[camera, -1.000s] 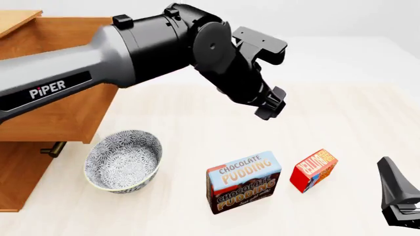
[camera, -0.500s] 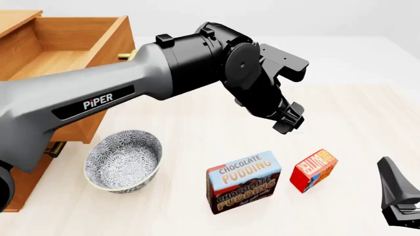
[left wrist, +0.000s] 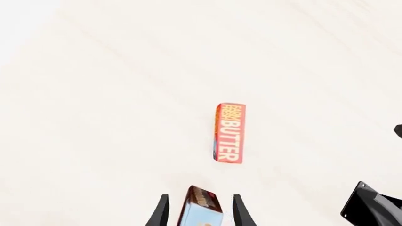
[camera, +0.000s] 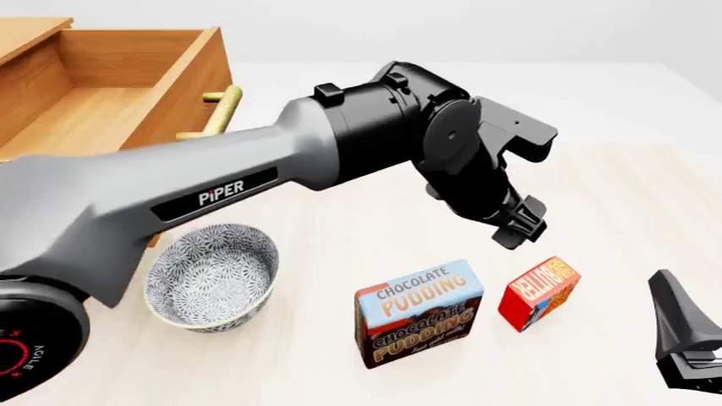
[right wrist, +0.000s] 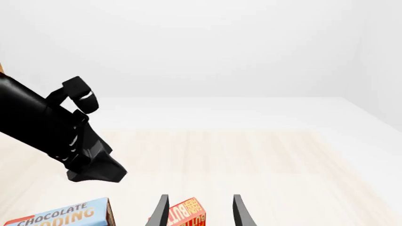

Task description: Put the butter at the back in the top drawer of the cabinet and close it.

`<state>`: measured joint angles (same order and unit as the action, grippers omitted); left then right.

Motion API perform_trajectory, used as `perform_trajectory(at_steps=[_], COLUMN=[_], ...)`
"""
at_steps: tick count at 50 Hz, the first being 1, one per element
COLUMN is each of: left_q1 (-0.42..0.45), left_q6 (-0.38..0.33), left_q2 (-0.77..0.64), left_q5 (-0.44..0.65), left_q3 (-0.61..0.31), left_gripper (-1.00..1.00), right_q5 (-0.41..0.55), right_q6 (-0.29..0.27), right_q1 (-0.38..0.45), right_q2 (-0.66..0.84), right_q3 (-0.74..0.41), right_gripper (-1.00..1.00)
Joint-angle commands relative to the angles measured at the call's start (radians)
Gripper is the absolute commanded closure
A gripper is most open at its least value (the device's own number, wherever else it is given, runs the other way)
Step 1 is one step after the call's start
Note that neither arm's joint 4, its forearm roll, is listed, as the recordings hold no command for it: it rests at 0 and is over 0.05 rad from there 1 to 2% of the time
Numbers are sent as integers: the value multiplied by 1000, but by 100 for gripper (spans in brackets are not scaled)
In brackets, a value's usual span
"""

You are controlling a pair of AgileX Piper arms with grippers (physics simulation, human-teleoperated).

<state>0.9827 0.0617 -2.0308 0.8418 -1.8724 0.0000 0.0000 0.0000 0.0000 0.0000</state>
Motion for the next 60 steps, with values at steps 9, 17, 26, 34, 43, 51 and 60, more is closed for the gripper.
perform_trajectory(at_steps=[9, 17, 26, 34, 43, 51, 60], left_q1=[24, 30, 50, 58, 67, 72, 76], left_q6=[11, 15, 23, 24, 28, 35, 41], left_q2=[-68, -91, -134, -165, -206, -229, -247], left_q5=[22, 30, 40, 53, 68, 79, 83], left_q3=[-69, -90, -116, -149, -182, -214, -226], left_gripper=[-100, -100, -100, -100, -100, -100, -100], right_q5=[0, 0, 0, 0, 0, 0, 0], right_q6=[0, 0, 0, 0, 0, 0, 0], right_q1=[0, 0, 0, 0, 0, 0, 0], right_q2=[0, 0, 0, 0, 0, 0, 0], right_q3=[0, 0, 0, 0, 0, 0, 0], right_gripper=[-100, -100, -100, -100, -100, -100, -100])
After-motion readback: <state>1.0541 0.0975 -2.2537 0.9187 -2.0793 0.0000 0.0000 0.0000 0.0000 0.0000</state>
